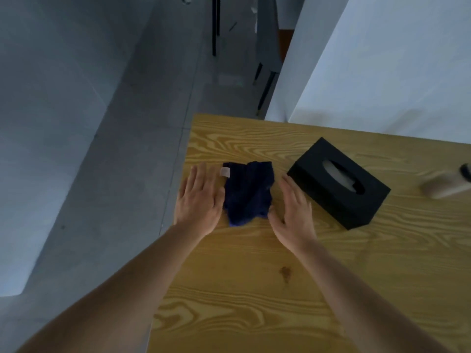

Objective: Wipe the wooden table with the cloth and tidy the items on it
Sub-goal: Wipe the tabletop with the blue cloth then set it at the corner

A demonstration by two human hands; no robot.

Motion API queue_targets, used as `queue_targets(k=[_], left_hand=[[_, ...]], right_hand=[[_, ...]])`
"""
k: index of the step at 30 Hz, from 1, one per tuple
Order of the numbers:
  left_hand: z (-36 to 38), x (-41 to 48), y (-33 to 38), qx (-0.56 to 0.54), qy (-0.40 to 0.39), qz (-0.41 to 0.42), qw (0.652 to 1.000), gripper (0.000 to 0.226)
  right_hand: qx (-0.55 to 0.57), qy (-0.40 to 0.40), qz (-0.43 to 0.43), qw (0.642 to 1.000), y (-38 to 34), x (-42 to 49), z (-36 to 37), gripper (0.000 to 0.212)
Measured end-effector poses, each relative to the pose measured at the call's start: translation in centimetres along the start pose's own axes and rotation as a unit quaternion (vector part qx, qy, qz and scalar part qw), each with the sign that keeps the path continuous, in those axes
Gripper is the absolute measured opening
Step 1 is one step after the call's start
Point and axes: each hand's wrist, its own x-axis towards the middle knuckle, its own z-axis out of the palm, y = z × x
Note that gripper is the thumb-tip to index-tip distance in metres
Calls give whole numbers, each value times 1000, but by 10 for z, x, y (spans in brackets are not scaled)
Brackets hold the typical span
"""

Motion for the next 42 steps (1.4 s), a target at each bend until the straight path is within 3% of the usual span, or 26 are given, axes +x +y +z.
queue_targets(k=[2, 4, 7, 9, 15, 23, 42], left_hand=[[6, -3, -17, 37, -8, 6, 999, 70], [15, -4, -23, 62, -15, 18, 998, 72], [22, -4, -26, 83, -14, 20, 996, 80], [23, -3, -28, 87, -17, 24, 996, 84], [21, -2, -26, 93, -26, 28, 995, 93], [23, -1, -28, 115, -23, 32, 993, 98], [19, -3, -24, 141, -19, 25, 990, 108]], right_hand=[[-12, 30, -45, 998, -22, 14, 6, 58], [-11, -10, -47, 999, -46, 33, 17, 55], [-81, -101, -3, 992, -66, 54, 39, 65], [-137, -119, 6, 983, -66, 61, 51, 73], [-211, -121, 28, 970, -57, 82, 53, 83], [-226, -102, 37, 968, -49, 72, 51, 81], [-194, -71, 66, 976, -17, -67, 37, 78]])
